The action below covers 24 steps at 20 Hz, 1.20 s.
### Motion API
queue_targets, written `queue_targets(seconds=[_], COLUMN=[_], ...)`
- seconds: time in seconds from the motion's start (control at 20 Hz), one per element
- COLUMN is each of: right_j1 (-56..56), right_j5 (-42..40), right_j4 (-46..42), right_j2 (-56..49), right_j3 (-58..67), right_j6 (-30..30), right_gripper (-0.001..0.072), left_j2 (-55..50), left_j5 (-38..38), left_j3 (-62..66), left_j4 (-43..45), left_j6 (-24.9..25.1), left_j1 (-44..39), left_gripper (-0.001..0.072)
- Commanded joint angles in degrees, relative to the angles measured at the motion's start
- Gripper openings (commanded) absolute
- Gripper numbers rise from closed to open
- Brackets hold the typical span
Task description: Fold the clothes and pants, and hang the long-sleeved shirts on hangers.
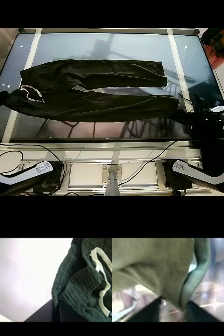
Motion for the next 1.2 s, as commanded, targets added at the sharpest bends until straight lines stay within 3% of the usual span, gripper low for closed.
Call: queue_targets(seconds=[0.0,0.15,0.3,0.5,0.65,0.75,0.9,1.0,1.15], right_j1=[2.6,2.7,2.7,3.5,4.4,4.3,4.3,4.3,4.3], right_j5=[-5.3,-5.4,-4.9,-2.6,2.8,10.3,20.7,20.0,17.7], right_j4=[2.8,4.5,4.7,2.8,-4.6,-8.3,-16.6,-20.0,-20.1], right_j2=[0.1,0.1,0.1,0.1,0.1,0.1,-0.5,0.2,3.0], right_j3=[0.2,5.8,17.5,35.8,44.2,44.8,43.5,38.8,27.4], right_j6=[2.5,3.5,13.2,19.6,20.8,20.7,20.2,20.2,17.7], right_gripper=[-0.0003,0.0006,0.0005,0.0004,0.0004,0.0005,0.0005,0.0005,0.0004], left_j2=[0.0,0.1,0.2,0.1,0.1,0.0,0.0,-0.2,-0.4], left_j5=[0.1,1.9,2.4,-4.0,-12.5,-20.0,-28.6,-29.8,-28.9], left_j3=[0.0,0.0,2.6,12.0,16.2,16.2,16.2,15.6,10.9], left_j4=[0.0,-3.1,-6.2,-5.3,-2.4,2.3,16.8,23.2,22.7], left_j6=[0.0,-0.1,-8.2,-13.5,-13.8,-13.8,-13.7,-13.6,-7.1], left_j1=[0.0,0.0,-0.3,-0.2,-0.2,-0.2,-0.1,0.5,1.0], left_gripper=[0.0048,0.0048,0.0042,0.0041,0.0042,0.0043,0.0043,0.0044,0.0043])
